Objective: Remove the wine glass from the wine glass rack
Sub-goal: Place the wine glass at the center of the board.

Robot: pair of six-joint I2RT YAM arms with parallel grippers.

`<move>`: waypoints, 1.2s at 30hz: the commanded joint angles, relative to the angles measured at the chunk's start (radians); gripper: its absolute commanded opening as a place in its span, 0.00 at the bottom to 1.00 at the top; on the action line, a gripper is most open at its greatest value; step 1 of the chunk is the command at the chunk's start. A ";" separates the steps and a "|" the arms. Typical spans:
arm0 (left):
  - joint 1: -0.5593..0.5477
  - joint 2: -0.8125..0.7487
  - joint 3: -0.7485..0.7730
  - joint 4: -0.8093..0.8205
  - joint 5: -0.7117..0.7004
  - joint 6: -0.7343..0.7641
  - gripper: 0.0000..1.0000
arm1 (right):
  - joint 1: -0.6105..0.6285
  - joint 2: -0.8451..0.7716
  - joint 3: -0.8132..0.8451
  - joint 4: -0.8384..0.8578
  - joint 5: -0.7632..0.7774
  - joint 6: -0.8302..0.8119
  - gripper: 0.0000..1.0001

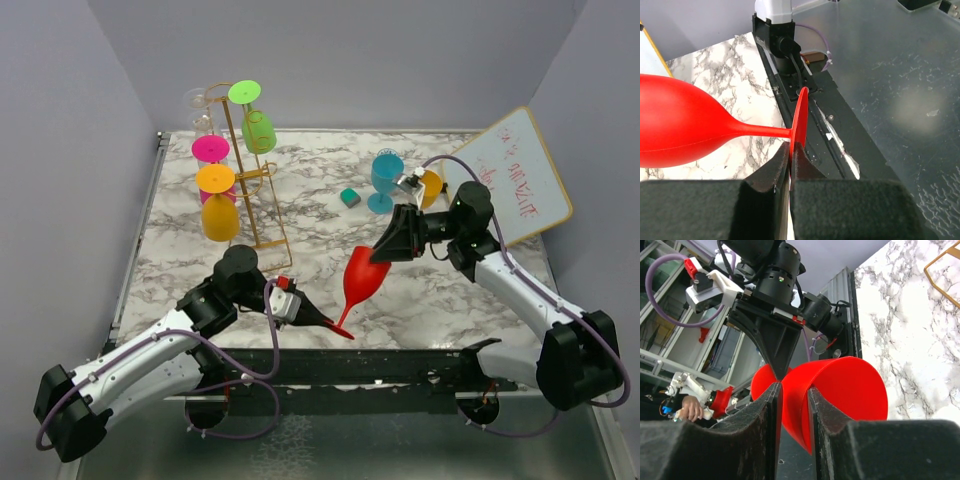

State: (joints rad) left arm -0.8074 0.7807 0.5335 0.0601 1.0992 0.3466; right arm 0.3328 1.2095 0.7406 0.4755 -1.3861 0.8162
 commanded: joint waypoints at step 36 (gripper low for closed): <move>-0.004 0.023 0.033 -0.079 -0.147 0.062 0.52 | 0.032 -0.011 0.116 -0.287 0.092 -0.196 0.01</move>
State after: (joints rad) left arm -0.8089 0.8436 0.5495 -0.0456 0.9970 0.4335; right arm 0.3607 1.2011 0.7876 0.3622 -1.3788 0.7563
